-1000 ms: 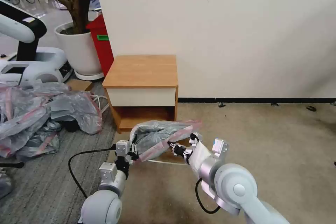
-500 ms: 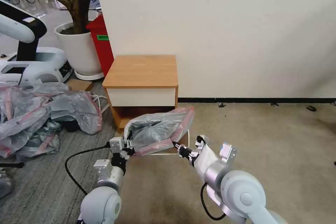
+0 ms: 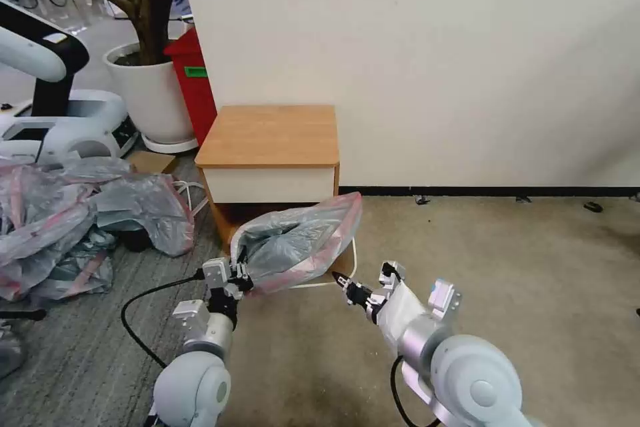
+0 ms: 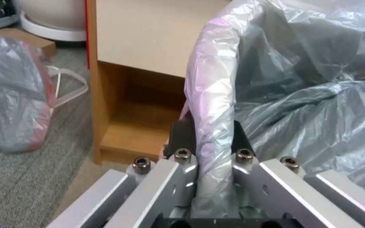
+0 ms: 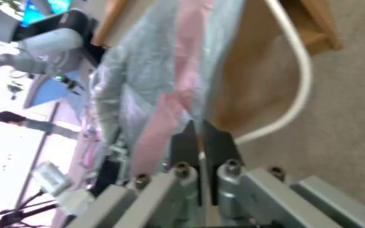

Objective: Pick up the garbage bag from the table and place it over the trash can.

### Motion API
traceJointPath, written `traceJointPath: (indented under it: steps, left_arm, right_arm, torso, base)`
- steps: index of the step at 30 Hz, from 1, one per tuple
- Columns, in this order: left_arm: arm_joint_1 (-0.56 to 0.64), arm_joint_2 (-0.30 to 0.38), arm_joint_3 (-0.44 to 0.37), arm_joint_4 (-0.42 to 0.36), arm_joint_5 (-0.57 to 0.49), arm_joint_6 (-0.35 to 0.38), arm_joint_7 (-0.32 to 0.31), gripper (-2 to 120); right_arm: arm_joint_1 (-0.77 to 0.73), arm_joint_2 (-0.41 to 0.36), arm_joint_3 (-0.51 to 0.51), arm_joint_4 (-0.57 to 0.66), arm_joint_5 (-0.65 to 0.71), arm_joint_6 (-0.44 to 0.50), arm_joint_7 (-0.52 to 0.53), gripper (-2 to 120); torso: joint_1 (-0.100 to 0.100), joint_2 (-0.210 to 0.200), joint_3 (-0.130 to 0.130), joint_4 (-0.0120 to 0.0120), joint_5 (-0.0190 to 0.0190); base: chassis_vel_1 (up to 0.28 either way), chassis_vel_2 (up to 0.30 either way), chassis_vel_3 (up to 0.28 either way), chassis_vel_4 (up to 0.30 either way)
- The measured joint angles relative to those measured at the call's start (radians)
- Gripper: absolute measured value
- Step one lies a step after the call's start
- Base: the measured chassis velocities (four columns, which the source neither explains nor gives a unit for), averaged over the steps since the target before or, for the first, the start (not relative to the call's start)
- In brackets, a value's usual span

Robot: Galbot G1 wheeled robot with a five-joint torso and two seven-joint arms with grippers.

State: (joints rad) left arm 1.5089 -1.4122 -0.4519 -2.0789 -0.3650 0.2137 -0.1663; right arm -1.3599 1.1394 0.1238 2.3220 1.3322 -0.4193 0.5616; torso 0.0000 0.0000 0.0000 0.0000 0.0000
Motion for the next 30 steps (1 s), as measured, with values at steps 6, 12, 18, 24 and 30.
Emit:
traceJointPath:
  steps: [6, 12, 18, 24, 30]
  left_arm:
    - [0.007, -0.003, 0.003, -0.012, -0.009, 0.003, -0.001, 3]
    - [0.017, 0.000, 0.005, -0.021, -0.010, 0.005, -0.001, 3]
    - [0.024, -0.004, 0.011, -0.034, -0.009, 0.007, 0.001, 3]
    - [0.032, -0.010, 0.017, -0.045, -0.007, 0.009, 0.004, 3]
    - [0.034, 0.000, 0.014, -0.046, -0.005, 0.011, 0.006, 3]
  right_arm:
    - [0.007, 0.001, 0.006, 0.005, 0.018, 0.002, -0.041, 29]
    - [0.034, 0.010, 0.001, -0.006, 0.032, 0.002, -0.043, 52]
    - [0.050, 0.032, -0.018, -0.027, 0.034, 0.000, -0.043, 78]
    - [0.071, 0.051, -0.025, -0.047, 0.034, 0.000, -0.043, 95]
    - [0.062, 0.021, -0.008, -0.039, 0.028, -0.001, -0.047, 108]
  torso:
    - [0.000, 0.000, 0.000, 0.0000, 0.0000]
    - [0.000, 0.000, 0.000, 0.0000, 0.0000]
    - [0.000, 0.000, 0.000, 0.0000, 0.0000]
    - [0.000, 0.000, 0.000, 0.0000, 0.0000]
    - [0.000, 0.000, 0.000, 0.0000, 0.0001]
  base:
    - [0.000, 0.000, 0.000, 0.000]
    - [0.000, 0.000, 0.000, 0.000]
    - [0.000, 0.000, 0.000, 0.000]
    - [0.000, 0.000, 0.000, 0.000]
    - [0.000, 0.000, 0.000, 0.000]
